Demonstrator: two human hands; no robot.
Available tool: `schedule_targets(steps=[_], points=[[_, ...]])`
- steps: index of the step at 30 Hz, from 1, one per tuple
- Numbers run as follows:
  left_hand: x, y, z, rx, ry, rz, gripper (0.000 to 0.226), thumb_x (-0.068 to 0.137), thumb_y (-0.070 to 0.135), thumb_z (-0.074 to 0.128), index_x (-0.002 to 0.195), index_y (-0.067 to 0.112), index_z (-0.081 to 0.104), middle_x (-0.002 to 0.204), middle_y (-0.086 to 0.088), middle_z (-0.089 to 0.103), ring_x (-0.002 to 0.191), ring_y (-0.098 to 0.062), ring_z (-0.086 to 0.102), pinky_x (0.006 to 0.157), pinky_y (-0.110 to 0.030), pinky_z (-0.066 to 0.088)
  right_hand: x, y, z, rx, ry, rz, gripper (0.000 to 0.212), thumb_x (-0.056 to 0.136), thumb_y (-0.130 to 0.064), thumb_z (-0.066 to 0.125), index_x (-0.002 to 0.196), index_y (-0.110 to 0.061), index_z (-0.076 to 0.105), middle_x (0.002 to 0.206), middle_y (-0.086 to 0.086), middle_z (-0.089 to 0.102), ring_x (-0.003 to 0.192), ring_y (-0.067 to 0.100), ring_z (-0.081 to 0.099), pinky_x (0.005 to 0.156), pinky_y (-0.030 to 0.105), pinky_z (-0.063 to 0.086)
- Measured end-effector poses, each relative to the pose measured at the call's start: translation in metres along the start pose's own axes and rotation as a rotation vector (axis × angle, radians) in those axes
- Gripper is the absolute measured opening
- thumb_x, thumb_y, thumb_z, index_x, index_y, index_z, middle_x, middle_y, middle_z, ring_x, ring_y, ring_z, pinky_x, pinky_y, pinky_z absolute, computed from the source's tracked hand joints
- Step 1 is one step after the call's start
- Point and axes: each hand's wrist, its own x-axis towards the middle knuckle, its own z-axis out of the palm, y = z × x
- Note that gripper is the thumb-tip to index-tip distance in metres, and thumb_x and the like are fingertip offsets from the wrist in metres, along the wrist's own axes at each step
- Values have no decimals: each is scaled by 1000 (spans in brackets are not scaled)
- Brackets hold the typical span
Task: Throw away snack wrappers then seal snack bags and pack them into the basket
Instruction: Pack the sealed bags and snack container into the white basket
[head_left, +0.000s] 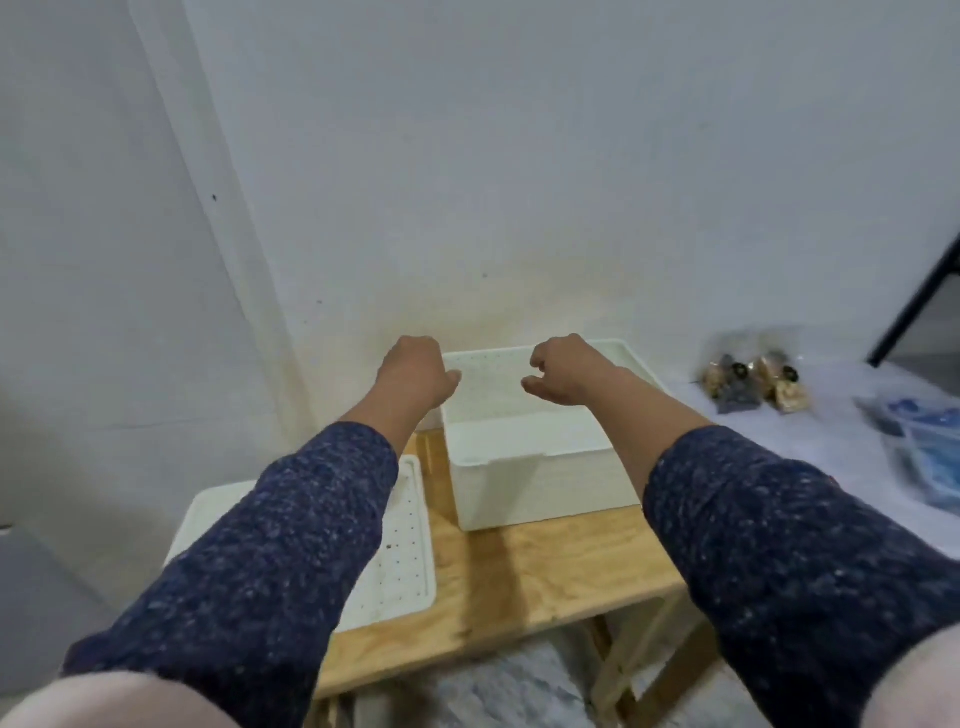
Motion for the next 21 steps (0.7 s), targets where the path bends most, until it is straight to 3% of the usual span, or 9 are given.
schedule_targets(steps=[5, 9, 16, 17, 20, 21], points=[[9, 110, 9, -21, -35, 184, 47, 91, 45, 50, 104, 0, 56, 109, -16, 60, 90, -28, 56, 65, -30, 41, -40, 104, -15, -25, 29, 203, 45, 93, -37, 46, 120, -3, 57, 124, 12, 59, 115, 30, 52, 95, 38, 46], [10, 200, 27, -58, -62, 259, 49, 91, 45, 50, 109, 0, 56, 113, -16, 58, 97, -29, 57, 65, -30, 41, -73, 187, -19, 25, 32, 327, 43, 92, -35, 46, 117, -3, 57, 120, 13, 58, 109, 30, 54, 82, 35, 49], [12, 357, 71, -144, -109, 301, 51, 92, 43, 49, 120, 0, 52, 123, -17, 53, 112, -30, 54, 72, -31, 43, -113, 337, -17, 58, 14, 397, 30, 88, -30, 49, 85, -3, 63, 87, 13, 62, 93, 32, 58, 72, 32, 43], [13, 377, 78, -153, -115, 305, 51, 93, 42, 49, 120, 0, 52, 124, -17, 54, 113, -30, 53, 73, -32, 44, -117, 358, -14, 82, 20, 411, 28, 88, -30, 51, 86, -4, 63, 88, 13, 62, 94, 32, 58, 72, 31, 43], [18, 427, 99, -177, -144, 303, 46, 93, 40, 50, 115, 0, 56, 119, -15, 58, 109, -30, 56, 73, -31, 44, -121, 414, -4, 130, 28, 433, 42, 90, -33, 50, 117, -3, 58, 116, 16, 62, 111, 34, 54, 89, 35, 47], [20, 440, 106, -178, -157, 301, 43, 93, 39, 50, 110, 0, 57, 115, -15, 60, 105, -29, 57, 70, -31, 43, -121, 430, -1, 133, 12, 444, 44, 90, -34, 49, 119, -2, 58, 119, 16, 61, 112, 33, 54, 92, 36, 47]])
